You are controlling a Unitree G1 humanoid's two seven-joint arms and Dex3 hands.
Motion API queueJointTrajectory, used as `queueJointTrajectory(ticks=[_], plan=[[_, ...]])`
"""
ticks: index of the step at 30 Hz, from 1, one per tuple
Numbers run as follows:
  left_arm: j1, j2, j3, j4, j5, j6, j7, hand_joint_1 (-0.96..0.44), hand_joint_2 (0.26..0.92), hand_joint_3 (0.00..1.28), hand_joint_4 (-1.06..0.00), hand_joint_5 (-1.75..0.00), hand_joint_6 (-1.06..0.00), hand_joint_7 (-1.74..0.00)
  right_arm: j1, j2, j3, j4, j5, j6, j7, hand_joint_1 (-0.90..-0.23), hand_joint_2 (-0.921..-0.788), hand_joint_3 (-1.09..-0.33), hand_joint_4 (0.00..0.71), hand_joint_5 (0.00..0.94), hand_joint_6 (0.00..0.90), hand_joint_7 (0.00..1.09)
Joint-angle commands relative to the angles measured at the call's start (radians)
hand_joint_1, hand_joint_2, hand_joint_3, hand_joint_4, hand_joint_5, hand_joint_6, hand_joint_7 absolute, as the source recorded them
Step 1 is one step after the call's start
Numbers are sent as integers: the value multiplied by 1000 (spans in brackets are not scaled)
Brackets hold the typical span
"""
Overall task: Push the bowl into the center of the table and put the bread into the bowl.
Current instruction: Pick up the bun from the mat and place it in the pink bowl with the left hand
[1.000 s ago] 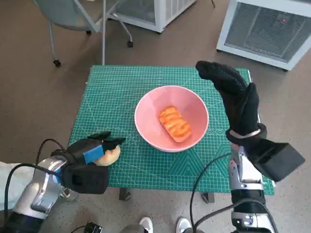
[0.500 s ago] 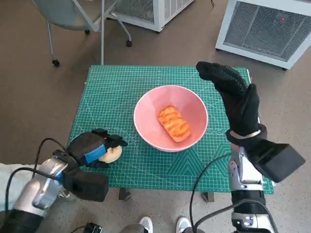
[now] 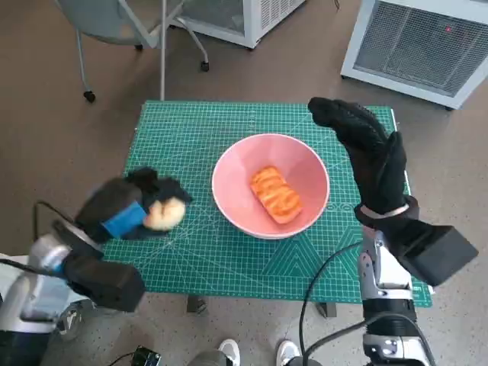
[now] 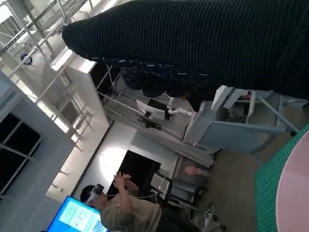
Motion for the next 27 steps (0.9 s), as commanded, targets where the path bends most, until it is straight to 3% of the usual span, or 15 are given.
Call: queueJointTrajectory(ticks=[1,11,22,27], plan=[[-100,-35,23,-43,-28,27,7,0,920,169,-563,-1334,-528,-1239,8,1,-6,14,-1,8,-3,-754,-921,-781,127,0,-1,519],[-292,-174,-50,-66,39,124,27,0,920,115,-635,-1273,-580,-1167,4,1,-9,21,0,7,0,-755,-921,-780,128,1,-1,519],[-477,-345,-227,123,132,124,30,1,914,34,-765,-1123,-655,-1097,9,0,-14,23,0,1,3,-755,-921,-779,129,1,-1,518],[-515,-368,-258,194,150,112,34,1,913,21,-791,-1095,-667,-1084,11,-1,-15,22,-1,-1,3,-755,-921,-779,130,1,-1,519]])
